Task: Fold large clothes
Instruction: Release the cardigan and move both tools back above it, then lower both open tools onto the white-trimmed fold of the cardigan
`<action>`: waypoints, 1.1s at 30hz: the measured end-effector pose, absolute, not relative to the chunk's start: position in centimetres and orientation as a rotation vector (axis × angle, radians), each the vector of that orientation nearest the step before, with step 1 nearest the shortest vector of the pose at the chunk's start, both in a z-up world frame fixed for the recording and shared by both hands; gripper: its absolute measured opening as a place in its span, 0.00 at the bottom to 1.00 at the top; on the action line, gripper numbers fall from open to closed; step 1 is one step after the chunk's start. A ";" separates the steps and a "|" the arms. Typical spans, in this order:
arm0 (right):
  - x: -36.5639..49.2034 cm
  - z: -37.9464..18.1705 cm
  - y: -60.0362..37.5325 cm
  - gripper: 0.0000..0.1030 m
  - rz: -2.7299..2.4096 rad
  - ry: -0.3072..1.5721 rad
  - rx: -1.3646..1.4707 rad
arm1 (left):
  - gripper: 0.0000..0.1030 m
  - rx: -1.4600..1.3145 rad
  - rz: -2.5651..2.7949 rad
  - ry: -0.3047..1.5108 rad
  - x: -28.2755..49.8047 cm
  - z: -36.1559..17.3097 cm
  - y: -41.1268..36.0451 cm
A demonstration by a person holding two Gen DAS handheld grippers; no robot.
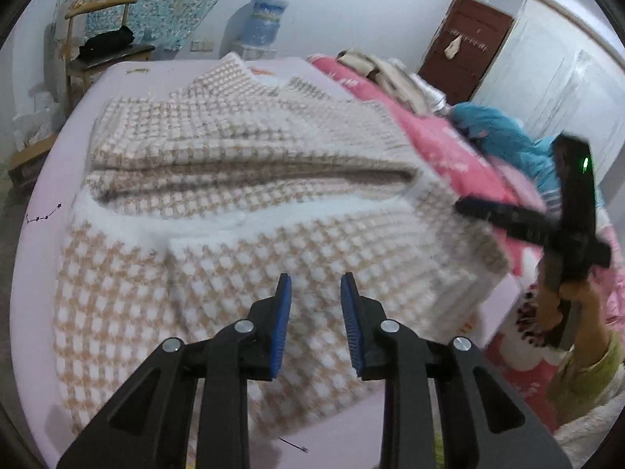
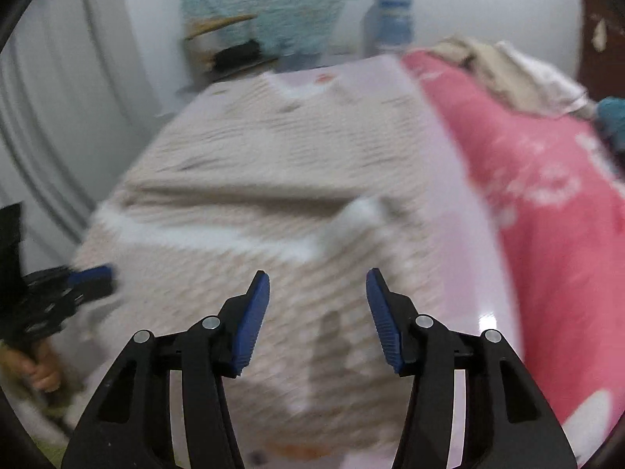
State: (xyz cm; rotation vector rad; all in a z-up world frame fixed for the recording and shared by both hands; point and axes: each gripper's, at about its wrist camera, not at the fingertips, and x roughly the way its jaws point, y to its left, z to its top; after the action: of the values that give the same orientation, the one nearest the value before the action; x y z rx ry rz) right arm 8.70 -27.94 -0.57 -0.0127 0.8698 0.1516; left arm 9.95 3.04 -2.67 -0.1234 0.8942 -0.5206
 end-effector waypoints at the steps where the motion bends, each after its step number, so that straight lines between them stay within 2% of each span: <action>1: 9.5 -0.8 -28.4 0.48 0.122 0.867 -0.033 | 0.25 -0.118 -0.509 0.918 10.5 -3.3 2.8; 2: 10.7 -1.2 -28.6 0.46 0.107 0.868 -0.044 | 0.25 -0.126 -0.508 0.934 10.8 -3.8 2.8; 5: 12.8 -2.7 -29.4 0.33 0.071 0.903 -0.073 | 0.25 -0.156 -0.521 0.943 11.1 -4.0 3.2; 7: 13.8 -3.7 -29.5 0.11 0.076 0.942 -0.051 | 0.25 -0.151 -0.520 0.942 11.2 -4.1 3.2; 8: 13.8 -4.0 -30.1 0.06 0.095 0.951 -0.007 | 0.25 -0.149 -0.519 0.942 11.2 -4.0 3.3; 12: 12.3 -2.1 -31.9 0.06 0.090 0.862 0.126 | 0.25 -0.127 -0.511 0.936 11.2 -3.7 3.3; 19: 13.0 -4.6 -31.4 0.06 0.051 0.921 0.092 | 0.25 -0.133 -0.512 0.934 11.6 -4.0 3.3; 22: 12.9 -3.9 -31.1 0.11 0.031 0.921 0.081 | 0.25 -0.130 -0.493 0.923 11.4 -3.5 3.4; 24: 12.5 -2.9 -31.2 0.37 0.003 0.895 0.072 | 0.25 -0.131 -0.472 0.908 11.3 -3.1 3.8; 26: 11.7 -1.5 -31.1 0.44 0.008 0.845 0.066 | 0.25 -0.133 -0.449 0.901 11.4 -2.8 4.2; 29: 10.4 0.0 -30.8 0.49 0.114 0.816 0.142 | 0.31 -0.145 -0.414 0.907 11.7 -2.7 4.8; 33: 9.6 -0.5 -28.6 0.54 0.290 0.887 0.206 | 0.37 -0.168 -0.372 0.904 11.7 -2.4 5.6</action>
State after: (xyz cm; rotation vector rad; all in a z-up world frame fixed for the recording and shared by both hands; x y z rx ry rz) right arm 9.57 -28.62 -0.52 0.2061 0.8866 0.2898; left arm 11.72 5.60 -2.41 -0.1677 0.9037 -0.3718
